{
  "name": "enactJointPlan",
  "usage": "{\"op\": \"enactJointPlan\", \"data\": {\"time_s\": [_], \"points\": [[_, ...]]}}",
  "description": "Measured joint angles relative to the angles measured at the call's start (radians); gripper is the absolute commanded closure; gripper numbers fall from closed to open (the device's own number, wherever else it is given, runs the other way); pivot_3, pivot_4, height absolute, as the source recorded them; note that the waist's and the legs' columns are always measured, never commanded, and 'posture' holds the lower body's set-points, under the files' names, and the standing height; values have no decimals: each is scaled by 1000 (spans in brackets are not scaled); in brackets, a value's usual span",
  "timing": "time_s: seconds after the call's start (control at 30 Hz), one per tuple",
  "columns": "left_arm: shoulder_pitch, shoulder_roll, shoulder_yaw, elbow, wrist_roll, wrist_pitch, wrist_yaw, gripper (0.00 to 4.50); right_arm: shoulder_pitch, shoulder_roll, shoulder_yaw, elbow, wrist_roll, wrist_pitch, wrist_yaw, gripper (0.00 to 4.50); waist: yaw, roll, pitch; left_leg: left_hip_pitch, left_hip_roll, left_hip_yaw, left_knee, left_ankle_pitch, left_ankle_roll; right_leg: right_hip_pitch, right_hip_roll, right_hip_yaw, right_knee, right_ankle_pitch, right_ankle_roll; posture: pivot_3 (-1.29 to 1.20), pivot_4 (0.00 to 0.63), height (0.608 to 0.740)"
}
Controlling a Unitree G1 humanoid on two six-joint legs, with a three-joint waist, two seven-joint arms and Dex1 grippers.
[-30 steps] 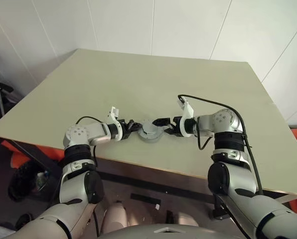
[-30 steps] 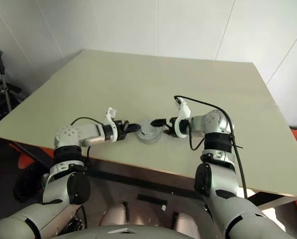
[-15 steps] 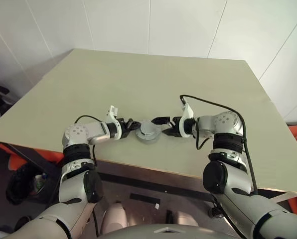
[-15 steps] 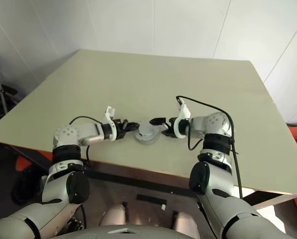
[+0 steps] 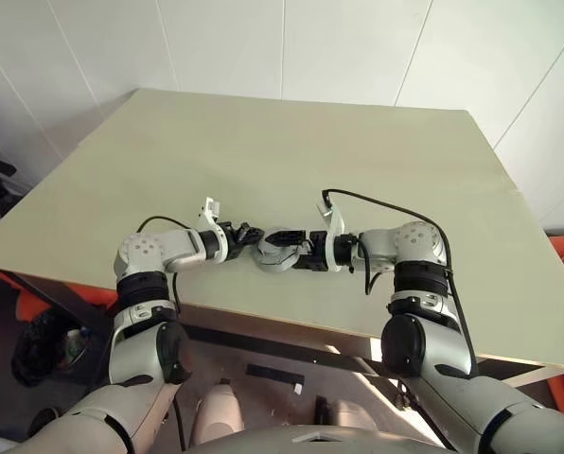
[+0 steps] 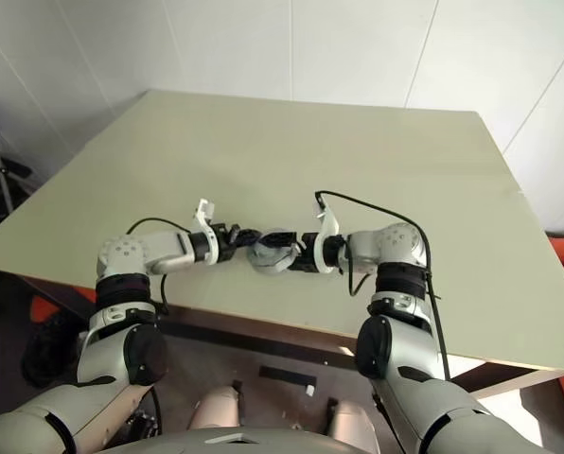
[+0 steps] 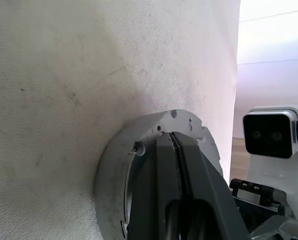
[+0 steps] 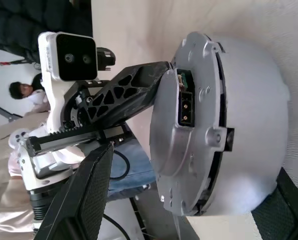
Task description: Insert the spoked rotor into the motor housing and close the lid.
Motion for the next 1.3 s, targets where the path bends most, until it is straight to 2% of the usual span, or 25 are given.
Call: {"op": "enactJointPlan", "data": {"time_s": [0.23,0.57,0.67,0.83,0.87,1.3], "points": [[0,-1,0,-3,1,-1,0,4500,-12,36,-47,-3,-37,-43,-51,17,0,0,0,-3,0,0,4,1,-1,-4,0,1,7,0,0,0,0,740],[0,-1,-2,2,8,-7,0,4500,-14,39,-45,1,-58,-135,-67,17,3,0,0,-2,0,0,9,3,-5,-3,-2,1,12,-2,4,0,0,740],[0,-1,-2,2,8,-8,-1,4500,-19,40,-70,6,-59,-158,-87,619,4,0,0,-2,0,-1,9,3,-5,-4,-2,1,12,-1,3,0,0,740],[1,5,-1,1,11,-13,0,4500,-21,38,-90,5,-54,-158,-100,2292,3,0,0,-4,0,-1,9,3,-5,-5,-1,1,12,1,0,0,0,740],[1,7,-1,1,11,-13,0,4500,-26,38,-90,5,-52,-158,-101,2460,3,0,0,-4,0,-1,8,3,-5,-5,-1,1,12,1,0,0,0,740],[1,6,-4,2,14,-21,-4,4500,-36,40,-107,17,-53,-157,-118,2479,4,0,0,-5,0,-2,9,3,-5,-5,-1,1,13,1,0,0,0,740]]}}
